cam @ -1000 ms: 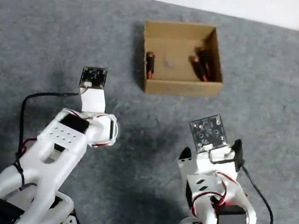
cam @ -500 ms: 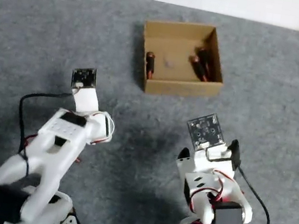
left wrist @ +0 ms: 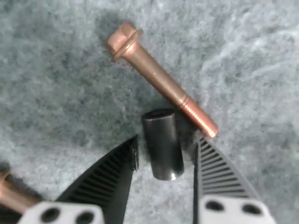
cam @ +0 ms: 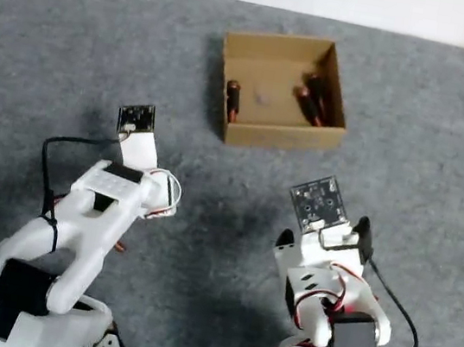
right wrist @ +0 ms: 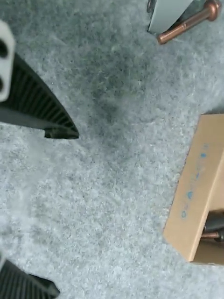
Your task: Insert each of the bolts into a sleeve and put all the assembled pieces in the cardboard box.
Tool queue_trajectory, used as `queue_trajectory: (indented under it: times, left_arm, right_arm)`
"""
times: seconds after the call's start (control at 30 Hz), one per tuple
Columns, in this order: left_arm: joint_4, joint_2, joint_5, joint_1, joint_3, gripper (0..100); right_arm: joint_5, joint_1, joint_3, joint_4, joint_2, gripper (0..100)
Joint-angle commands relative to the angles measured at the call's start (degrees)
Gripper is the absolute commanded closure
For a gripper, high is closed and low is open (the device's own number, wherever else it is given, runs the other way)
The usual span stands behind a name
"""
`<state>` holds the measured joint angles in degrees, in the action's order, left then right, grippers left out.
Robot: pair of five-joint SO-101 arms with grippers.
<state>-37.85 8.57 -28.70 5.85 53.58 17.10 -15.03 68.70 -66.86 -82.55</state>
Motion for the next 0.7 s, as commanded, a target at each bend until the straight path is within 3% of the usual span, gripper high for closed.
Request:
queue_trajectory:
  times: [0.0, 0.23, 0.37, 0.5, 0.57, 0.67]
  left_arm:
    - [0.8, 0.7, -0.5, 0.8, -1.9, 81]
    - [-6.2, 14.5, -0.5, 1.1, 0.6, 81]
    - [0.8, 20.9, -0.5, 0.6, 5.1, 81]
    - [9.2, 19.3, -3.4, -0.7, 5.6, 81]
    - [7.7, 16.0, -8.0, -2.2, 2.2, 80]
    - [3.5, 8.1, -9.1, -5.0, -5.5, 80]
  right_arm:
    - [0.4, 0.5, -0.3, 1.5, -0.3, 58.9]
    - [0.4, 0.4, -0.2, 1.5, -0.3, 58.9]
    - [0.4, 0.4, -0.2, 1.5, -0.3, 58.9]
    - [0.4, 0.4, -0.1, 1.5, -0.3, 58.9]
    - [0.4, 0.4, -0.1, 1.5, -0.3, 58.9]
    - [0.4, 0.4, 0.0, 1.5, -0.3, 58.9]
